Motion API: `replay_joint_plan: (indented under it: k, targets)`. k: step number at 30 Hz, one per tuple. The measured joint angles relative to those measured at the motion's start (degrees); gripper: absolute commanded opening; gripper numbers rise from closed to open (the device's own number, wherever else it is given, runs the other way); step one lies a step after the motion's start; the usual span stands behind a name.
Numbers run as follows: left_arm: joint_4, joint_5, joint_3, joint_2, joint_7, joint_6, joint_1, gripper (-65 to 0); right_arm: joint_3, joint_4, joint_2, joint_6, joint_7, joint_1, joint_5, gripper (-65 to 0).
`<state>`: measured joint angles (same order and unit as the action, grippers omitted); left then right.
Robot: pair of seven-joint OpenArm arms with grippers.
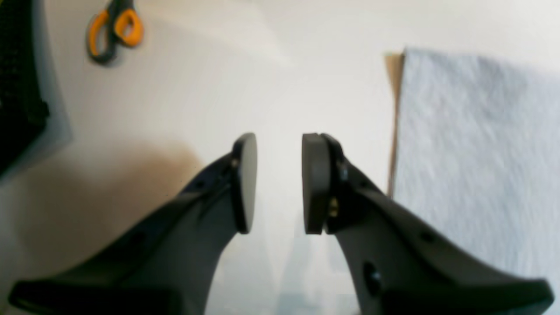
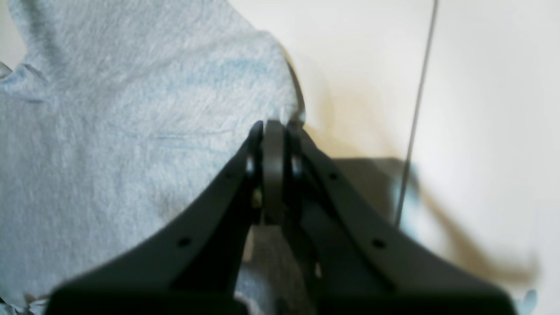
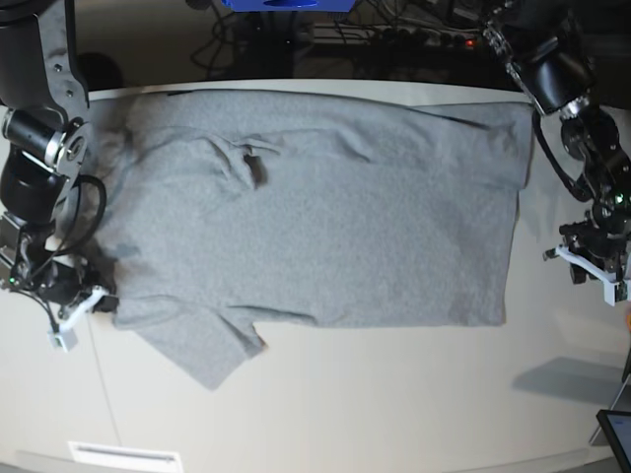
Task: Fold the T-shirt properly
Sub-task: 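Move both grippers along the shirt sides to the hem corners, then lower both grippers and grasp the grey shirt's hem corners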
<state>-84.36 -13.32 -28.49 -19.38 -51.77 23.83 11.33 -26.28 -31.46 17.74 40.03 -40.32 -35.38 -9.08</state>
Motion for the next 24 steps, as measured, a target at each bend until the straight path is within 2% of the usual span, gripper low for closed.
replay_joint_plan:
  k: [6, 10, 11, 12, 15, 17, 19, 24]
  targets:
    - [19.3, 0.0, 0.0, -0.7, -0.1, 0.5, 11.2, -46.7, 0.0, 0.0, 0.0, 0.0, 0.1, 0.2, -0.1, -64.6]
    - [31.2, 0.7, 0.0, -1.2, 0.4, 5.0, 17.9, -46.4, 0.0, 0.0, 0.0, 0.0, 0.0, 0.1, -0.2, -64.6]
    - [34.2, 0.9, 0.2, -1.3, 0.3, 5.0, 19.4, -45.2, 0.0, 0.0, 0.0, 0.1, 0.0, 0.1, -0.2, -64.6]
    - [37.4, 0.8, 0.9, -1.7, 0.3, 5.1, 21.0, -42.0, 0.0, 0.0, 0.0, 0.1, 0.0, 0.2, -0.2, -64.6]
    - [42.9, 0.8, 4.8, -2.5, 3.8, 5.0, 23.7, -25.0, 0.0, 0.0, 0.0, 0.1, 0.0, 0.2, 0.0, -64.6]
    - [44.4, 0.6, 5.4, -2.6, 5.2, 4.9, 24.2, -17.3, 0.0, 0.0, 0.0, 0.3, 0.0, 0.2, -0.1, -64.6]
    - [44.9, 0.7, 5.4, -2.6, 5.9, 4.9, 24.1, -15.1, 0.0, 0.0, 0.1, 0.3, 0.0, 0.2, -0.1, -64.6]
    - [50.2, 1.3, 5.5, -3.1, 9.8, 4.8, 25.3, -15.1, 0.0, 0.0, 0.8, 0.5, 0.0, 0.3, -0.1, -64.6]
